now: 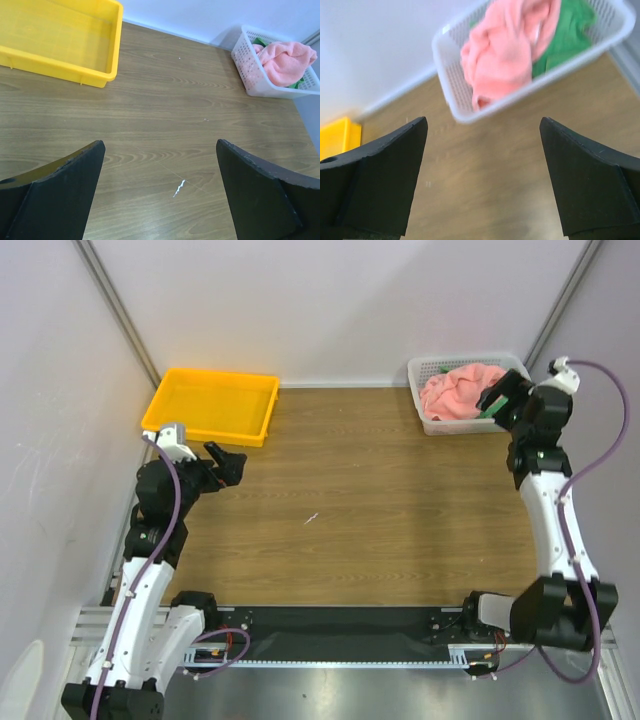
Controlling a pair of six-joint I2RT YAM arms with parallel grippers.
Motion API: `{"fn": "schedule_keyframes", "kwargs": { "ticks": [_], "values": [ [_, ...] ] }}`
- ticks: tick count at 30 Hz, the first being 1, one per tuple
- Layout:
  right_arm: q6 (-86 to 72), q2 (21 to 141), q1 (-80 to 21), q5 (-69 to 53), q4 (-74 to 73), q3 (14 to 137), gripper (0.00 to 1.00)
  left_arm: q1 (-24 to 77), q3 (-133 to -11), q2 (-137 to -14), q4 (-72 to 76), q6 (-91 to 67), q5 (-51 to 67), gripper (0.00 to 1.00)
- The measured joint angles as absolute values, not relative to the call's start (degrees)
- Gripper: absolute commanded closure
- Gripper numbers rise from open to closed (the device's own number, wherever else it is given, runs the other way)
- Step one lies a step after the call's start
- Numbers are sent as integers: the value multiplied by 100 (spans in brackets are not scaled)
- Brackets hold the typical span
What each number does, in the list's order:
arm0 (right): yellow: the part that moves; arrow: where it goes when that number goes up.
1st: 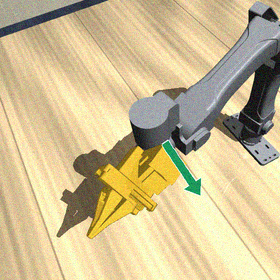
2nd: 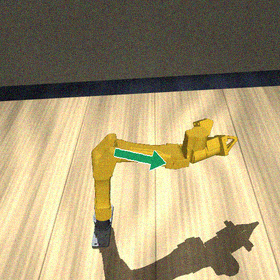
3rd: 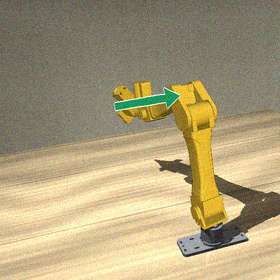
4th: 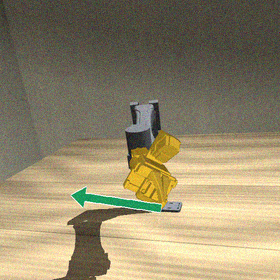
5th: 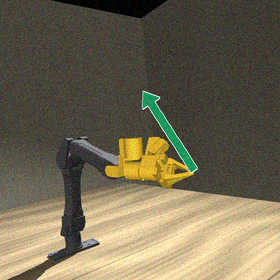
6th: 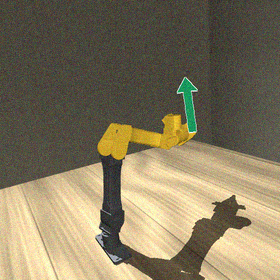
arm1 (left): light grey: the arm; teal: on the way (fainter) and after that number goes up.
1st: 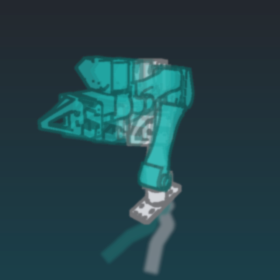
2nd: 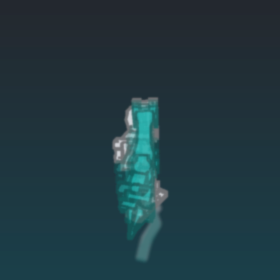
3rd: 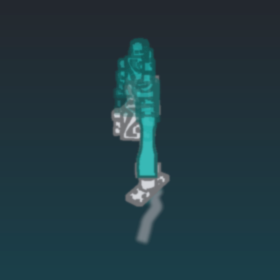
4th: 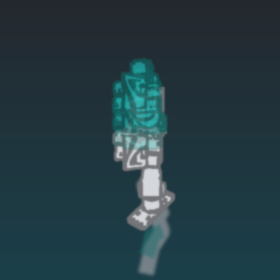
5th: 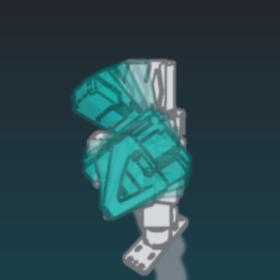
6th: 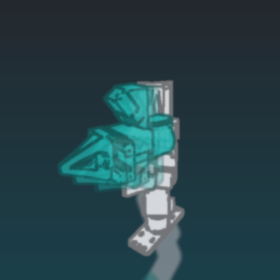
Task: Fold and stack the towels
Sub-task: Grab crumpled towel
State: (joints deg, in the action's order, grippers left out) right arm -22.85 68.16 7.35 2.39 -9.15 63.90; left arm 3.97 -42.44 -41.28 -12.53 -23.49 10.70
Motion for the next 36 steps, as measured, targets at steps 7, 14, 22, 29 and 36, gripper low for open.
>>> {"fn": "schedule_keyframes", "kwargs": {
  "ticks": [7, 14, 22, 29, 36],
  "values": [
    [-2169, 8720, 1083, 454, -510, 8267, 0, 377, -4244, -4132, -1249, -2349, 1125, 0],
    [-1916, 11168, 1225, 305, -681, 10501, 0, 322, -4244, -4108, -1249, -2344, 1120, 0],
    [-1577, 12857, 1168, 36, -1190, 11697, 0, 307, -4241, -4088, -1162, -2338, 1243, 0],
    [-1417, 13176, 1009, -38, -1229, 11725, 30, 305, -4241, -4278, -1146, -2283, 1385, 0],
    [-1398, 13244, 792, 38, -1297, 11751, 100, 296, -4241, -4355, -1133, -2270, 1439, 0]
  ]
}}
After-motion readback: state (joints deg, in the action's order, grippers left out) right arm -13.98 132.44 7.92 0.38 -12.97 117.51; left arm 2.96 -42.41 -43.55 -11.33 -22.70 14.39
